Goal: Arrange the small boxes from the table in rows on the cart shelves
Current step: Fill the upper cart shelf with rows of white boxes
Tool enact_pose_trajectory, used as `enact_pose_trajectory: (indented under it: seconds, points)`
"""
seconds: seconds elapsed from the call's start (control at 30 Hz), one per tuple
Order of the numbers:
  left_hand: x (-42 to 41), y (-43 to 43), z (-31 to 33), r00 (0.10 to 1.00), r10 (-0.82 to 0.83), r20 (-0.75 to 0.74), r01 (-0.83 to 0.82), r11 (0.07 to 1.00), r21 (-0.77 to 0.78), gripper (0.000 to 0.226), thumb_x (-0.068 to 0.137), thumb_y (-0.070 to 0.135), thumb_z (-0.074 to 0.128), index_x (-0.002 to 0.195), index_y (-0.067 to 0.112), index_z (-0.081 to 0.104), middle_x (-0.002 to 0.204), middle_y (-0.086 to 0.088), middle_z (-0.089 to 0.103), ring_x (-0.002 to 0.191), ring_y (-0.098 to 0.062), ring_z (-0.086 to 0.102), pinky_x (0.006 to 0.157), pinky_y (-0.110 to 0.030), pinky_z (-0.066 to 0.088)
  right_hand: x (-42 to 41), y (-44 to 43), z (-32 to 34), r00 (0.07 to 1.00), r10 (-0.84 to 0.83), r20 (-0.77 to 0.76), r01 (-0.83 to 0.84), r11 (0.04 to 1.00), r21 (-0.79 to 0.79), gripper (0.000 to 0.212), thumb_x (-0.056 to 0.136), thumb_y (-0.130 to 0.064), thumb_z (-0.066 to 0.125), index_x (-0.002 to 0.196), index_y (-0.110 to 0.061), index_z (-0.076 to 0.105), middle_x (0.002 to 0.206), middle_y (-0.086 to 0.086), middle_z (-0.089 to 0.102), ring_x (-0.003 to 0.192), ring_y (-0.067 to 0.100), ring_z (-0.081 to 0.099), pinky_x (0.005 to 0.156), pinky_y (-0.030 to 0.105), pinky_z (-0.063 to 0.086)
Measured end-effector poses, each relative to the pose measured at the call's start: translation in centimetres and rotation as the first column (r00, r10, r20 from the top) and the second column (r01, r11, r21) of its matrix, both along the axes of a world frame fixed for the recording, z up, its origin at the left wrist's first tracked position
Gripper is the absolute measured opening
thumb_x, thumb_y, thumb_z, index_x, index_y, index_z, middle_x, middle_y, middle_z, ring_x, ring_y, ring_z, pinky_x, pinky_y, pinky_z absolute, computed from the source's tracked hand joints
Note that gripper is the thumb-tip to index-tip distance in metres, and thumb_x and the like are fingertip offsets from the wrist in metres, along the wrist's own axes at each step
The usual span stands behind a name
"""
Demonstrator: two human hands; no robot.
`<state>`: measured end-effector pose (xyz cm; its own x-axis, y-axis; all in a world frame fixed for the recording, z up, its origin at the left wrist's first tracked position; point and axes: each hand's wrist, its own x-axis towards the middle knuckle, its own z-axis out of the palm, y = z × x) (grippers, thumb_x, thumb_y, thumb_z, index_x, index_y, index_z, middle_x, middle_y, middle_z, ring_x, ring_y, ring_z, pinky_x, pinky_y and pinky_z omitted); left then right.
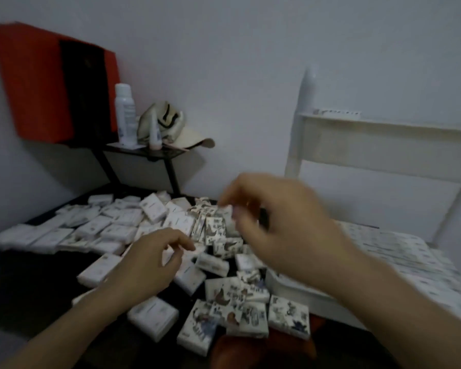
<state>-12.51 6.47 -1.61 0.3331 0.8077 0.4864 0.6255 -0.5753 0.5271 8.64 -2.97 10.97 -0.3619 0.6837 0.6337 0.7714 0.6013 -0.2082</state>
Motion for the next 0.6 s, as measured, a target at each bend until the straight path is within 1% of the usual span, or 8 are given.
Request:
enact_pose_trajectory:
  seconds: [0.1, 0.17, 0.23, 0.3, 0.43, 0.5, 0.53, 0.6]
  points:
    - [-2.9, -1.7, -2.9, 0.995, 0.075, -0.063, -0.077, 0.997, -0.021, 0.024, 0.089, 0.016, 0.062, 0.090, 0.039, 0.064, 0.091, 0.022, 0.061, 0.091, 0.004, 0.055, 0.075, -0.025, 0.047, -1.4, 2.5, -6.3, 0.995, 0.002, 0.104, 0.018, 0.982, -0.189, 0.019, 0.091, -0.022, 0.052, 0.100, -0.032, 0.065, 0.091, -0.017, 0.063, 0.077, 0.001, 0.054, 0.069, 0.024, 0.046]
    - [-4.0, -2.7, -4.1, 0.992, 0.096, -0.078, -0.098, 0.995, -0.028, 0.024, 0.086, 0.016, 0.065, 0.093, 0.040, 0.063, 0.093, 0.025, 0.059, 0.095, 0.005, 0.053, 0.080, -0.020, 0.045, -1.5, 4.6, -9.5, 0.987, -0.032, 0.158, 0.077, 0.955, -0.287, 0.022, 0.093, -0.021, 0.051, 0.109, -0.029, 0.063, 0.103, -0.012, 0.061, 0.084, 0.005, 0.053, 0.071, 0.027, 0.045]
    - [-4.8, -3.1, -4.8, 0.990, 0.075, -0.116, -0.076, 0.997, -0.009, 0.023, 0.084, 0.022, 0.065, 0.097, 0.041, 0.061, 0.097, 0.028, 0.057, 0.100, 0.005, 0.053, 0.087, -0.019, 0.042, -1.7, 6.9, -11.8, 0.965, -0.088, 0.247, 0.166, 0.935, -0.314, 0.028, 0.095, -0.020, 0.050, 0.122, -0.025, 0.057, 0.121, -0.004, 0.056, 0.104, 0.015, 0.054, 0.080, 0.034, 0.048]
    - [-5.0, -3.1, -5.1, 0.986, 0.065, -0.156, -0.065, 0.998, 0.004, 0.019, 0.084, 0.034, 0.058, 0.100, 0.042, 0.062, 0.100, 0.028, 0.058, 0.102, 0.003, 0.053, 0.088, -0.022, 0.043, -1.9, 8.9, -13.1, 0.948, -0.141, 0.286, 0.232, 0.921, -0.314, 0.033, 0.096, -0.022, 0.051, 0.129, -0.022, 0.053, 0.127, 0.001, 0.053, 0.114, 0.021, 0.052, 0.086, 0.038, 0.049]
    - [-4.0, -1.7, -4.6, 0.982, 0.138, -0.129, -0.132, 0.990, 0.054, 0.025, 0.085, 0.048, 0.046, 0.098, 0.036, 0.063, 0.096, 0.025, 0.058, 0.095, 0.000, 0.052, 0.081, -0.024, 0.043, -1.8, 12.0, -14.4, 0.925, -0.148, 0.350, 0.295, 0.861, -0.414, 0.037, 0.095, -0.031, 0.054, 0.131, -0.023, 0.053, 0.126, 0.002, 0.058, 0.113, 0.023, 0.055, 0.089, 0.039, 0.050]
    - [-3.2, -0.6, -4.2, 0.975, 0.181, -0.127, -0.170, 0.981, 0.093, 0.017, 0.086, 0.043, 0.058, 0.101, 0.035, 0.062, 0.093, 0.023, 0.057, 0.089, 0.000, 0.052, 0.075, -0.022, 0.042, -1.8, 13.0, -14.7, 0.912, -0.118, 0.394, 0.310, 0.827, -0.469, 0.041, 0.094, -0.023, 0.053, 0.135, -0.025, 0.050, 0.132, 0.002, 0.056, 0.117, 0.023, 0.053, 0.093, 0.038, 0.048]
    - [-2.9, -0.1, -4.0, 0.971, 0.186, -0.148, -0.173, 0.980, 0.102, 0.020, 0.085, 0.040, 0.065, 0.104, 0.035, 0.062, 0.094, 0.023, 0.056, 0.089, -0.001, 0.051, 0.075, -0.022, 0.040, -1.8, 13.3, -14.9, 0.912, -0.109, 0.395, 0.309, 0.815, -0.491, 0.044, 0.093, -0.018, 0.053, 0.136, -0.025, 0.049, 0.133, 0.002, 0.055, 0.118, 0.023, 0.052, 0.093, 0.038, 0.048]
    - [-2.3, 0.9, -3.5, 0.955, 0.144, -0.260, -0.123, 0.988, 0.094, 0.035, 0.083, 0.045, 0.068, 0.116, 0.036, 0.058, 0.105, 0.021, 0.054, 0.100, -0.004, 0.048, 0.084, -0.023, 0.036, -1.7, 13.8, -15.0, 0.923, -0.102, 0.371, 0.296, 0.805, -0.515, 0.047, 0.089, -0.016, 0.057, 0.134, -0.026, 0.048, 0.132, 0.000, 0.055, 0.116, 0.021, 0.052, 0.093, 0.036, 0.048]
